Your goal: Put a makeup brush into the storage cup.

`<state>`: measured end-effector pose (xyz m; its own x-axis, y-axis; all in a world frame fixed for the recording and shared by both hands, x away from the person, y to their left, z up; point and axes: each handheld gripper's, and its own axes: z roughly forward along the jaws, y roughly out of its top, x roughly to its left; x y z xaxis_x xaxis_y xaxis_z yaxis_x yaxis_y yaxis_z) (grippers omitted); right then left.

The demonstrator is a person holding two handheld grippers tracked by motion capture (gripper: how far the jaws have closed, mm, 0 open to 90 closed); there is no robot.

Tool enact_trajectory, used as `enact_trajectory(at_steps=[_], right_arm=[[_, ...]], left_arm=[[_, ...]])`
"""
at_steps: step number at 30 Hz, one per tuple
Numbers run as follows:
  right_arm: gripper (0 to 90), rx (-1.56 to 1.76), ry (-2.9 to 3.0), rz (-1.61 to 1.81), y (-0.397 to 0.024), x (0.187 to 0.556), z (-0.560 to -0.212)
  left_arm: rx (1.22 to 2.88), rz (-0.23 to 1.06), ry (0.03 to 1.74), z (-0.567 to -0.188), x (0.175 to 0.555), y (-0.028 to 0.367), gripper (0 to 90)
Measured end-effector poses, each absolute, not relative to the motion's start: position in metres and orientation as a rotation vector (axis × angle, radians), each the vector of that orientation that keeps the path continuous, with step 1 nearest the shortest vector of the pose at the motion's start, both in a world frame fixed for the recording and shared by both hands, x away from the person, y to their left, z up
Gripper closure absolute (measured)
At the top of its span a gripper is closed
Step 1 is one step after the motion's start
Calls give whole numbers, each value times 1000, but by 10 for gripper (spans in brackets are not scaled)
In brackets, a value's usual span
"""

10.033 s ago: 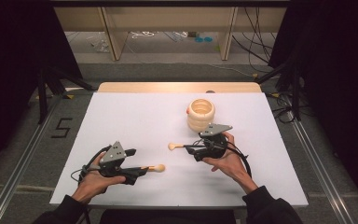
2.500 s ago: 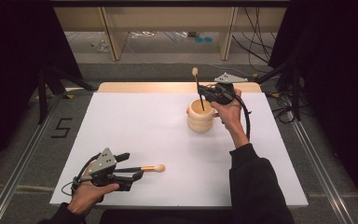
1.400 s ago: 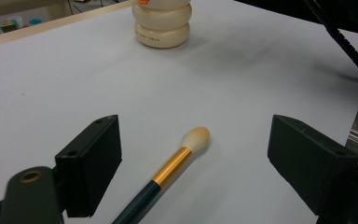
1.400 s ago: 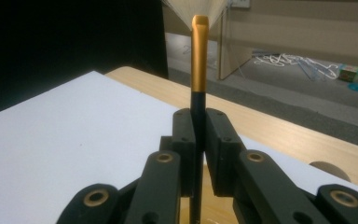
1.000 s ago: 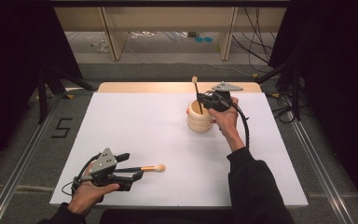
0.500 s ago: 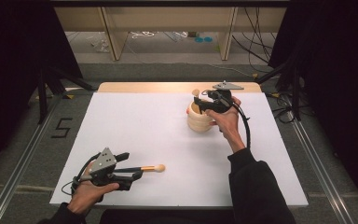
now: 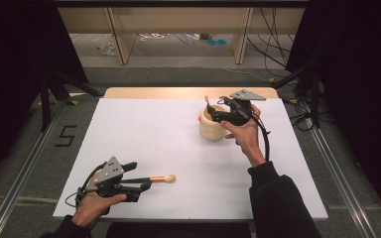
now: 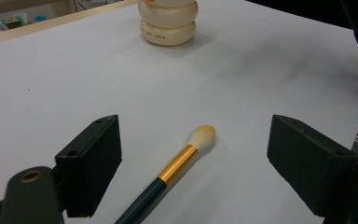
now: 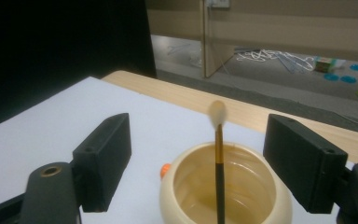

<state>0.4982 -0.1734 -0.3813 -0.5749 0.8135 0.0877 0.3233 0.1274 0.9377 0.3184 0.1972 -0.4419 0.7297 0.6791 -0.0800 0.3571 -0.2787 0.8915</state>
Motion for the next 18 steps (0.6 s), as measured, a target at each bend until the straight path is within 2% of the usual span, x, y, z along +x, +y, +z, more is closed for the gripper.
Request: enact_trajectory(at_steps=[18], right_arm=[[216,1044,2012,1464,-172,462,-385]], left_arm=[[1906,395,801,-442,319,198,173]])
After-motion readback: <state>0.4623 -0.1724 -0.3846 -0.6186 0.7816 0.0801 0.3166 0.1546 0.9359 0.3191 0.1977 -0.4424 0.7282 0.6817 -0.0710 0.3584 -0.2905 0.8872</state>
